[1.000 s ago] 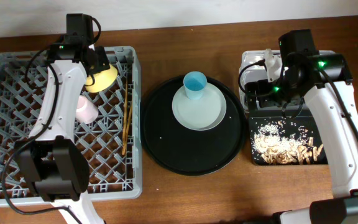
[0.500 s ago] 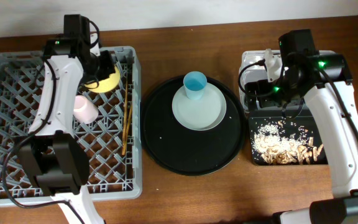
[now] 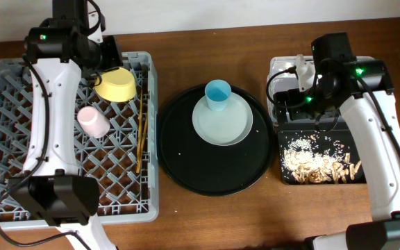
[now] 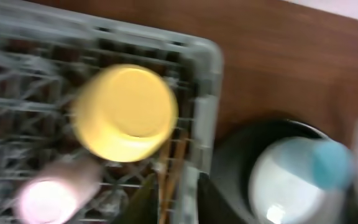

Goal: Sort waste into correct bins and load items into the dishwasher rack
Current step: 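Lower the yellow bowl upside down into the rack and release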

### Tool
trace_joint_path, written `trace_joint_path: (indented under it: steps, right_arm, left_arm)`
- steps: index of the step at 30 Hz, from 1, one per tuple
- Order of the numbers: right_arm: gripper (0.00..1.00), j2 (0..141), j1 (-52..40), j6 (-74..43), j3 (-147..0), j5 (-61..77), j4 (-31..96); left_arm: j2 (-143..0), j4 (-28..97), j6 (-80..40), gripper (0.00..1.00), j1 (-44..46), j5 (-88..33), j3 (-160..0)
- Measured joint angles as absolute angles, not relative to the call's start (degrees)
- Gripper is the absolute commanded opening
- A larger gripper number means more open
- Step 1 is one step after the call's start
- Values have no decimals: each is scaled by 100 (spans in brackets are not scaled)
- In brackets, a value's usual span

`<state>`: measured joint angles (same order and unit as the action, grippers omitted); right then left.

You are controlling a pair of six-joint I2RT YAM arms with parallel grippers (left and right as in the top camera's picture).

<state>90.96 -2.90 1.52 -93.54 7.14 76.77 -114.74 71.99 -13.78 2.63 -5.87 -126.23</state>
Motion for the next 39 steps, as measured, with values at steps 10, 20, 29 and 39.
trace_joint_path:
  steps: [10,20,29,39]
  right_arm:
    - [99,9096,-290,150,-9354,714,7679]
    - [99,9096,-290,152,-9354,714,7679]
    - [99,9096,-290,148,-9354,714,7677]
    - [99,9096,-290,154,-9354,714,7677]
  left_arm:
    - [-11474,5867,-1334,27,349,364,-11314]
    - [-11469,5028,-1323,21,353,869,-10086]
    - [-11439,5367,-1321,29,405,1109,-10095]
    - [-10414,5391,-1326,39,1068,-574,-10573]
